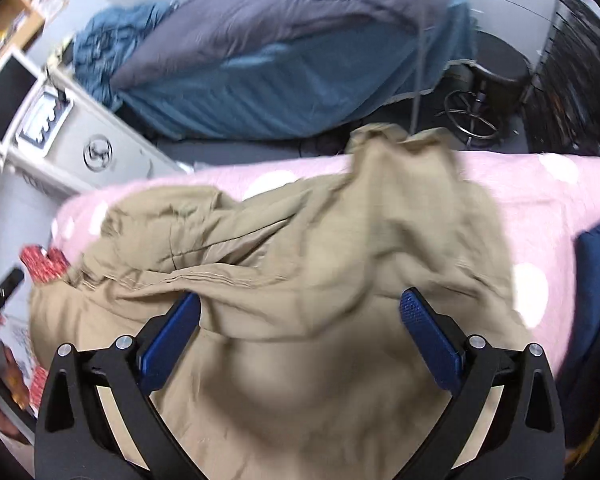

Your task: Fold large clothes

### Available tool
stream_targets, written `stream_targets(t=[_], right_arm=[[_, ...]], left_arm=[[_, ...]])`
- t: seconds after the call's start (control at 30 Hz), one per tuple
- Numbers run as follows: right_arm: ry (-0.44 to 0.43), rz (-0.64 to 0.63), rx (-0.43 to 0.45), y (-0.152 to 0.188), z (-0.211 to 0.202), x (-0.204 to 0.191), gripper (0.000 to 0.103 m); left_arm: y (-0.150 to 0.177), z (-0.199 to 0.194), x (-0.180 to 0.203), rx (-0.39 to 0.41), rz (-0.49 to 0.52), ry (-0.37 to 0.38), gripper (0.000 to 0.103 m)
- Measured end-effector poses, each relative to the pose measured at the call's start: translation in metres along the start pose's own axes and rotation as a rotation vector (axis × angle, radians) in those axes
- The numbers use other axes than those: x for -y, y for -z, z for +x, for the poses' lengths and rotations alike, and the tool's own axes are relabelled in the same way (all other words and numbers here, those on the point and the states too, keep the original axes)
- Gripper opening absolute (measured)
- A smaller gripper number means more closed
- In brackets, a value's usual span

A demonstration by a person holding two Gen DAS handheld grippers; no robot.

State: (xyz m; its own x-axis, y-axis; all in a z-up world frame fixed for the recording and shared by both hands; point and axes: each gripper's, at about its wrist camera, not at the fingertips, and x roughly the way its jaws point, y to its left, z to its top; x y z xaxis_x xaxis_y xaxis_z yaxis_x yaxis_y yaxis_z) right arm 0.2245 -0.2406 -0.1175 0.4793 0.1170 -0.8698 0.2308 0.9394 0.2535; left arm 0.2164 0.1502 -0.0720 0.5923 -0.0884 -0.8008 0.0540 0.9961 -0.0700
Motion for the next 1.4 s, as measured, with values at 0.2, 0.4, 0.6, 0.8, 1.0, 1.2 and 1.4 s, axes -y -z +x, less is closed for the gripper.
stream_targets(t=[0.2, 0.4, 0.6, 0.8, 1.0, 1.2, 1.4], right_arm=[[0.105, -0.128, -0.020, 0.001, 0.004, 0.022, 0.098], [0.082, -0.059, -0.087, -0.012, 0.040, 0.033, 0.098], [0.088, 0.059, -0.185, -0.034, 0.084, 0.041, 0.099], [0.094, 0.138, -0.254, -0.045, 0.107, 0.044, 0.099], [0.126, 0.089, -0.200, -0.044, 0.084, 0.035, 0.099], [0.131, 0.040, 0.063, -0.015, -0.010, 0.036, 0.098], [0.128, -0.039, 0.070, 0.044, -0.057, 0.020, 0.098]], left_arm=[[0.045, 0.016, -0.017, -0.090, 0.073, -0.153, 0.097], [0.036, 0.061, -0.050, -0.167, -0.019, -0.136, 0.098], [0.022, 0.121, -0.073, -0.304, -0.138, -0.098, 0.098], [0.023, 0.136, -0.075, -0.329, -0.148, -0.110, 0.098], [0.018, 0.088, -0.070, -0.190, -0.073, -0.190, 0.097], [0.027, 0.002, -0.066, -0.022, -0.040, -0.238, 0.097], [0.062, -0.035, -0.039, -0.088, -0.025, -0.131, 0.097]])
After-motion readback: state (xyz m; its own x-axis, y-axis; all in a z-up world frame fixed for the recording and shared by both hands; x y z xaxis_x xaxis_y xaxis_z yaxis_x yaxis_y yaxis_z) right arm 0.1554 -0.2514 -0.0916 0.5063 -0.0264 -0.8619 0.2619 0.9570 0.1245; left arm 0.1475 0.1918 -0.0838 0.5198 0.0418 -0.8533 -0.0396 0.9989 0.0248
